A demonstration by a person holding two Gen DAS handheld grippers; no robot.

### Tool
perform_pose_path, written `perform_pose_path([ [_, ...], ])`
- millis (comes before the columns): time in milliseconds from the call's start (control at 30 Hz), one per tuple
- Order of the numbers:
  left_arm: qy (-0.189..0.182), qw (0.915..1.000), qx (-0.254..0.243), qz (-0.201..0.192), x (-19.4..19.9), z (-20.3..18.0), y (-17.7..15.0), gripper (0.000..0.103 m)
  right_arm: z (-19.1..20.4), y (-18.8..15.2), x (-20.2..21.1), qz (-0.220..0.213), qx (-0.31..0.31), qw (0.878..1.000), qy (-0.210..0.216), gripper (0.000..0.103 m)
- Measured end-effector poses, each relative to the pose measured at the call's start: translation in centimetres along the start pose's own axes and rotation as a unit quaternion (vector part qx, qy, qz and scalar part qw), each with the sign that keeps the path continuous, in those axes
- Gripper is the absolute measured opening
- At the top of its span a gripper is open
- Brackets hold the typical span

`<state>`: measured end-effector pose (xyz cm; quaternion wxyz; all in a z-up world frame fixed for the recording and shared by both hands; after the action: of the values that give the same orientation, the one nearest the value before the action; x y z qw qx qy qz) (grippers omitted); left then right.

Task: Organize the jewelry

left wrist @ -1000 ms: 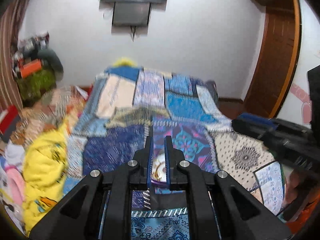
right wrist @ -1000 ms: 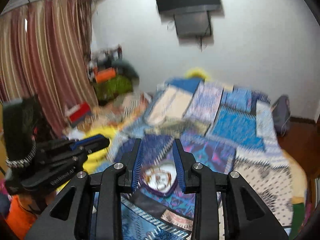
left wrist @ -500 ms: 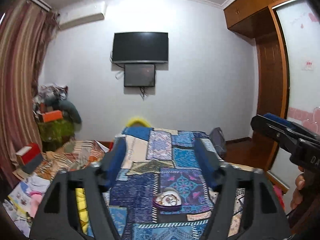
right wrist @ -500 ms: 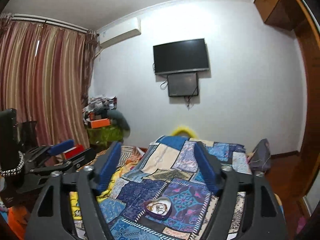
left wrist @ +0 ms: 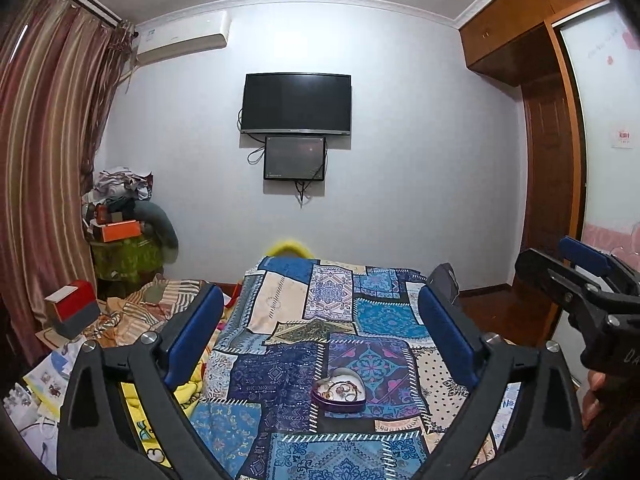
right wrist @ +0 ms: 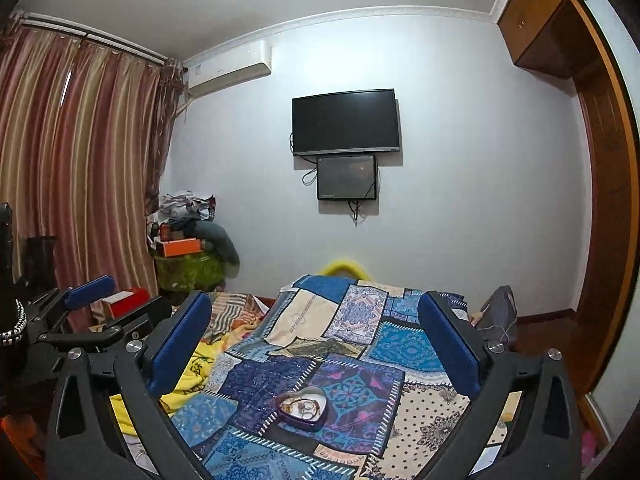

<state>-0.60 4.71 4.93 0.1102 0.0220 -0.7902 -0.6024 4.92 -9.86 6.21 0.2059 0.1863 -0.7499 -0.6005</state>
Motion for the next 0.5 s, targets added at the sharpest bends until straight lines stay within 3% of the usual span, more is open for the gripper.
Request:
perform_pose_path([
  [500, -0.001, 1.0000, -0.002, 0.003, -0.3, -0.4, -0.3, 0.098, -0.5, -1.4, 0.7, 0.010, -0.014, 1.000, 0.002, 0.103],
])
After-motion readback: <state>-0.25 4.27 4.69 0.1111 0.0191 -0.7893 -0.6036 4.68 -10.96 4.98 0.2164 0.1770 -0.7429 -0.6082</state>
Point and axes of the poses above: each gripper's, at about its wrist camera, not at the fingertips, and x roughly against the way its jaws point, z to its left, y to its top, the point moved 6 cm from there along -x, roughly the way its jaws point, and after that the axes turned 13 degrees about x, right-handed, at the moved point
